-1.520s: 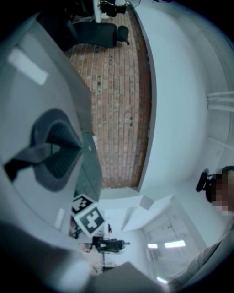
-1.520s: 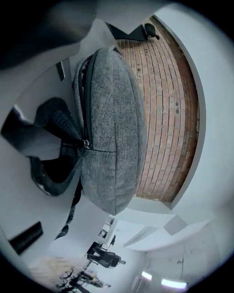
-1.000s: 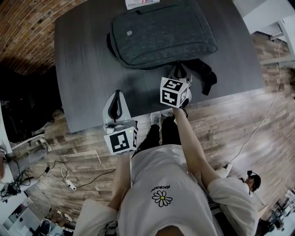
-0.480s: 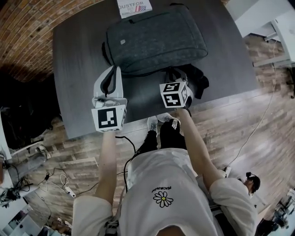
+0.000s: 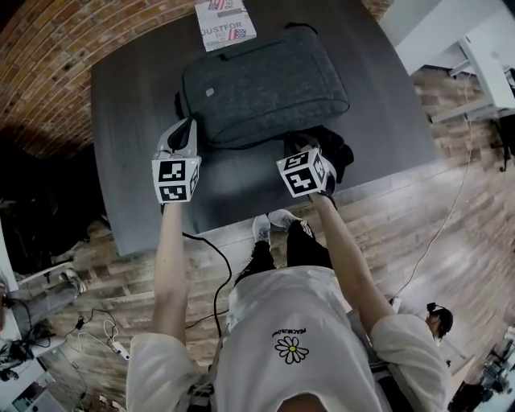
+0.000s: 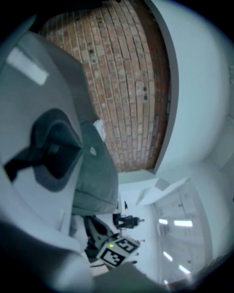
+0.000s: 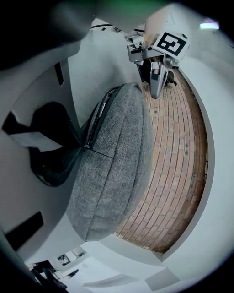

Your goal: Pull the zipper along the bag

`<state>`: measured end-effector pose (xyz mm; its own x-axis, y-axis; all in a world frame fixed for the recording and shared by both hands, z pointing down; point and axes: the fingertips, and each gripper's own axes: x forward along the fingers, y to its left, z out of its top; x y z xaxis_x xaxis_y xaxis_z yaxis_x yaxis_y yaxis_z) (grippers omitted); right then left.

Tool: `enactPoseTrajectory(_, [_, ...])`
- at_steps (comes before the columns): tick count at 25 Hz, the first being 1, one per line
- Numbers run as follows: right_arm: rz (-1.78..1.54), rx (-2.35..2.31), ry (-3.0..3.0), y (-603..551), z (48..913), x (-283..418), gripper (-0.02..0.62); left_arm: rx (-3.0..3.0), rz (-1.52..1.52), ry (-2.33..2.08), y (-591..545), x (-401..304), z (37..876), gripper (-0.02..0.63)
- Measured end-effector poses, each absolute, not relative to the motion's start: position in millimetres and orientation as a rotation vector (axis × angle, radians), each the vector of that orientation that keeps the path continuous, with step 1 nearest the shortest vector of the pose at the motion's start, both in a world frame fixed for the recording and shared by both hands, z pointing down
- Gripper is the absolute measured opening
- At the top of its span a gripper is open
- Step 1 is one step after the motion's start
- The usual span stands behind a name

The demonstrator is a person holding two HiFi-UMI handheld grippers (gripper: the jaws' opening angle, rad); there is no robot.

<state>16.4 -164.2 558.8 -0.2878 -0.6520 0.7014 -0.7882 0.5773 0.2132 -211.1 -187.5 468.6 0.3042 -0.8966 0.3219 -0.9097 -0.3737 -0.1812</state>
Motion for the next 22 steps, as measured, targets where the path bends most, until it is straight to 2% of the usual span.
enactPoseTrajectory(4, [0.165, 1.106, -1.982, -163, 559, 22, 0.006, 2.491, 0.535, -1.73, -185, -225, 469, 0.0])
enactPoseTrajectory(10, [0.103, 1.135, -1.894, -173, 562, 60, 0.006, 2.61, 0.538, -1.634, -190, -203, 459, 0.0])
enactPoseTrajectory(16, [0.18, 1.251, -1.765, -199, 565, 151, 0.006, 2.761, 0.583, -1.495, -200, -144, 447, 0.0])
enactPoseTrajectory(20, [0.196, 1.258, -1.746, -213, 562, 177, 0.006, 2.662, 0.602, -1.501, -229, -141, 464, 0.004])
enactPoseTrajectory(21, [0.186, 1.25, -1.746, -214, 561, 179, 0.006, 2.623, 0.547, -1.451, -234, -141, 469, 0.153])
enactPoseTrajectory(22, [0.179, 1.246, -1.748, -214, 561, 179, 0.006, 2.587, 0.491, -1.398, -237, -141, 471, 0.249])
